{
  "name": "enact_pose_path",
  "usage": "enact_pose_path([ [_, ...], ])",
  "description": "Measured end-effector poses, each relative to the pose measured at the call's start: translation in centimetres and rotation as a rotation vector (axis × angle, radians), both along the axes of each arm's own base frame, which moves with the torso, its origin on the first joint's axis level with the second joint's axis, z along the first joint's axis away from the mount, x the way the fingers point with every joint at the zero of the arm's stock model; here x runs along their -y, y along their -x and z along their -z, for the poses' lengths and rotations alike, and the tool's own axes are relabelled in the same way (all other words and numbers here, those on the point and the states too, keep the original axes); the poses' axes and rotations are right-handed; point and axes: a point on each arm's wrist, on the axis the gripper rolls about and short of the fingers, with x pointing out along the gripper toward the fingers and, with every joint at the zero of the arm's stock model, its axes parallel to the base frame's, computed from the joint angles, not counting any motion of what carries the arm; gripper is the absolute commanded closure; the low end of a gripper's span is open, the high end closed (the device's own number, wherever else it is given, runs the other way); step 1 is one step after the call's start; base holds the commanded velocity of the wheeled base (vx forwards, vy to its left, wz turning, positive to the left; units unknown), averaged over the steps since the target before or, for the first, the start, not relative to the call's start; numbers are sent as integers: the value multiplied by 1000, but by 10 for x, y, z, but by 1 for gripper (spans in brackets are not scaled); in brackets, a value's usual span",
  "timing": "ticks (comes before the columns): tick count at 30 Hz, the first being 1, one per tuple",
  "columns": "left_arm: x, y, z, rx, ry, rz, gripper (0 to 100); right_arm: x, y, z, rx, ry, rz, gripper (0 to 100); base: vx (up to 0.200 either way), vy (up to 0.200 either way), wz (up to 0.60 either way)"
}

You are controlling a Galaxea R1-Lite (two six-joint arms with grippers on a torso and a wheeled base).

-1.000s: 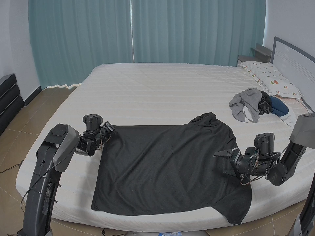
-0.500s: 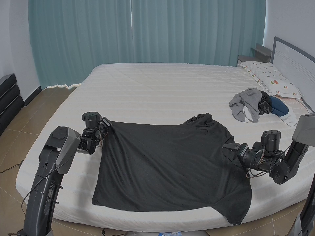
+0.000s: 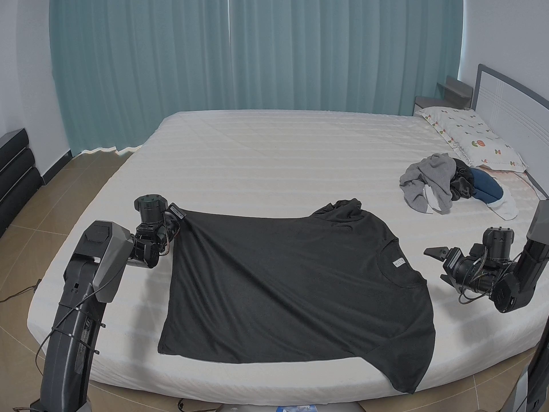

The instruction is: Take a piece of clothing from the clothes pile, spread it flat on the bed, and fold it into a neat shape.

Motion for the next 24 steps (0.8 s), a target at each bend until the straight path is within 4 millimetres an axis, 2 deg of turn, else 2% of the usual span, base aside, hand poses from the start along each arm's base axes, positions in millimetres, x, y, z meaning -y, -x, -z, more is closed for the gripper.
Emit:
enact_pose_path([
  [7,-1,0,0,-1,2,2,100,1,5,18,-36,120,-73,0,0,0,0],
  [12,0,0,1,-5,5,15,100,-4,9,31,-78,136,-108,0,0,0,0],
  [13,0,0,1,-7,5,16,0,-6,10,33,-86,135,-113,0,0,0,0],
  [24,3,0,1,-6,6,14,0,-11,8,41,-104,123,-129,0,0,0,0],
])
